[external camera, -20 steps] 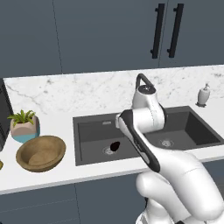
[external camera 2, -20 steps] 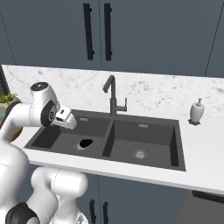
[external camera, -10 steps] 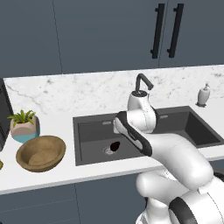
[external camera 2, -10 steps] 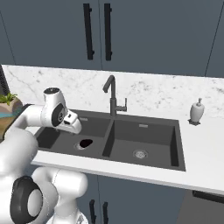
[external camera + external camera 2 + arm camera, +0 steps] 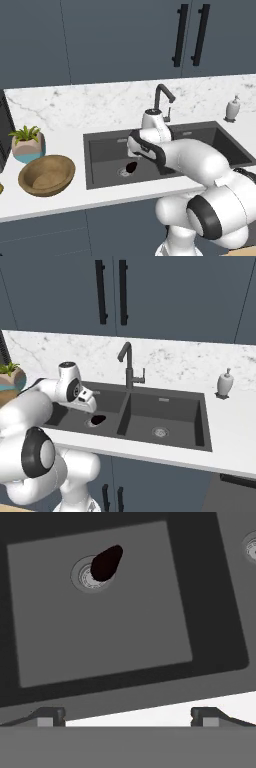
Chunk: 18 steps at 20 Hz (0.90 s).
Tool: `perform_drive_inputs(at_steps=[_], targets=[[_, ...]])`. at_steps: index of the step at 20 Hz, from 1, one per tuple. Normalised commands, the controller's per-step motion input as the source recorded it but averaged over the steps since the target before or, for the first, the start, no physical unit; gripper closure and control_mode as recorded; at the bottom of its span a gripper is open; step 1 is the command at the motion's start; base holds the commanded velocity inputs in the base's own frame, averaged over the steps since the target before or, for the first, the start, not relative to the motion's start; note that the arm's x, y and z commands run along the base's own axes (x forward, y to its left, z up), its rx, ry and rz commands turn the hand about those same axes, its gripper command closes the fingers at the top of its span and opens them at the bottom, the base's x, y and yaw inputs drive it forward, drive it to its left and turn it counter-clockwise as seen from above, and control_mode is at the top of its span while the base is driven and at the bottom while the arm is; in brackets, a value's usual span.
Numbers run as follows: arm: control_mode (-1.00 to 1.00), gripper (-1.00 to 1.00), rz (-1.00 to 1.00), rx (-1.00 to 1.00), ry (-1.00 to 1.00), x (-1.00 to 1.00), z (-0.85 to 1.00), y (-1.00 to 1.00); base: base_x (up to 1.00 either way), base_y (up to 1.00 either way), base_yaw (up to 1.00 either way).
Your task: Pick the avocado from the sink and place it in the bowl. Then pick the bowl and place it in the microwave. Then close the microwave door and press the start button.
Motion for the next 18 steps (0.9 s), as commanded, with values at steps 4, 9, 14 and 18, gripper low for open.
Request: perform_drive_inputs(at_steps=[4, 9, 14, 18], targets=[[-1.00, -1.00, 0.00, 0.00, 0.00, 0.33, -0.47, 0.00, 0.00, 0.00, 0.00], [-1.00, -1.00, 0.00, 0.03, 0.03, 0.39, -0.33, 0.00, 0.00, 0.00, 0.00], [-1.00, -1.00, 0.00, 0.00, 0.01, 0.40, -0.22, 0.00, 0.00, 0.00, 0.00], [-1.00, -1.00, 0.00, 0.00, 0.00, 0.37, -0.23, 0.01, 0.00, 0.00, 0.00]])
